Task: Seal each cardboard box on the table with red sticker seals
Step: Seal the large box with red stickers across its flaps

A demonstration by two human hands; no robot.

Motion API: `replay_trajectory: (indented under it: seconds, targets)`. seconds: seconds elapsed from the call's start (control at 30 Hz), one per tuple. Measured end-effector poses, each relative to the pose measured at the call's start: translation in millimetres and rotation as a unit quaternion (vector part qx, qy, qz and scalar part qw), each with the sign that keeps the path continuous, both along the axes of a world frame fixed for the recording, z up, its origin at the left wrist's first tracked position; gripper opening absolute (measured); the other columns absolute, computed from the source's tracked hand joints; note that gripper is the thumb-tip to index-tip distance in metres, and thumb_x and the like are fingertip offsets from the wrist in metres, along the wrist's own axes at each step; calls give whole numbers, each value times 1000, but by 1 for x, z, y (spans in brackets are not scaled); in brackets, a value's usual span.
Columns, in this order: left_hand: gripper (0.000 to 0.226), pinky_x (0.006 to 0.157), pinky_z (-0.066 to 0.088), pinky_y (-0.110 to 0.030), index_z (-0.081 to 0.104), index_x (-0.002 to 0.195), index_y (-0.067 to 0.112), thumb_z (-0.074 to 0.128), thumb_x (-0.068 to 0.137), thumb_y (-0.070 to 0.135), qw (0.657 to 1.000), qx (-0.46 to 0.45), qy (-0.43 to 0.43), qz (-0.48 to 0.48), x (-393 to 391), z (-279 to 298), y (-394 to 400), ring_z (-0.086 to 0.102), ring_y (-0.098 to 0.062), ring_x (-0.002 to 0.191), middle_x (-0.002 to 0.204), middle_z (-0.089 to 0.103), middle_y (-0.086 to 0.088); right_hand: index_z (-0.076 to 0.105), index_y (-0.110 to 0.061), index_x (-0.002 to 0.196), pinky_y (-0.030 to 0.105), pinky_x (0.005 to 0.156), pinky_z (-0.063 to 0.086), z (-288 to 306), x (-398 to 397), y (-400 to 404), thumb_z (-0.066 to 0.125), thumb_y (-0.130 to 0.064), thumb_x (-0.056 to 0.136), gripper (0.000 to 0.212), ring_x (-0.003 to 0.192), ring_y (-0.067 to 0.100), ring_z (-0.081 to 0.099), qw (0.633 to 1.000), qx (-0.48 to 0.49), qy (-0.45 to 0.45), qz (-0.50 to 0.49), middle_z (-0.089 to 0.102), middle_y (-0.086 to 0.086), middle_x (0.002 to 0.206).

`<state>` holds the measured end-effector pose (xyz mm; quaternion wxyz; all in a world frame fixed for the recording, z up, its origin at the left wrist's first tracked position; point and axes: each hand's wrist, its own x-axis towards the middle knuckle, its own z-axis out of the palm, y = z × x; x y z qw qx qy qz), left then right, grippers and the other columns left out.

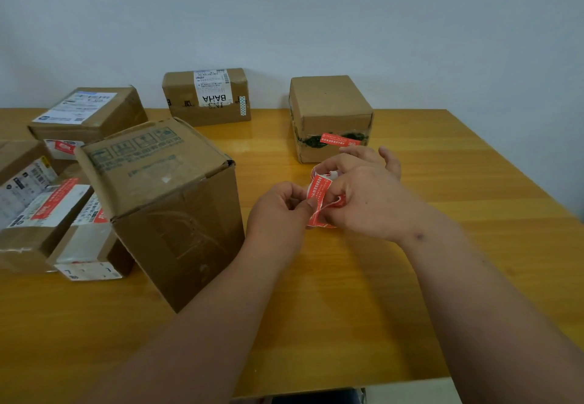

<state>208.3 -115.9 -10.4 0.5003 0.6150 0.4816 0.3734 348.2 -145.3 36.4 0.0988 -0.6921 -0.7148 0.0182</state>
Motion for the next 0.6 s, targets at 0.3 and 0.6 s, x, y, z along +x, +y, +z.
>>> replay_trajectory:
  seconds: [0.3, 0.6]
  targets:
    - [10, 55, 39, -20, 63, 81, 24, 64, 91, 22, 1000, 8, -11, -1, 0, 2, -1, 58, -5, 61, 76, 69, 1, 76, -39, 85, 52, 114, -9, 1, 0, 0, 73, -49, 74, 16, 142, 11, 10, 1000, -24, 4, -9, 39, -25, 142]
    - [8, 61, 45, -26, 64, 83, 22, 63, 91, 21, 1000, -4, -19, 7, 1, -1, -2, 67, -15, 72, 77, 70, 1, 76, -40, 87, 52, 113, -10, -2, 1, -2, 72, -47, 78, 12, 142, 11, 12, 1000, -4, -11, -1, 44, -27, 135]
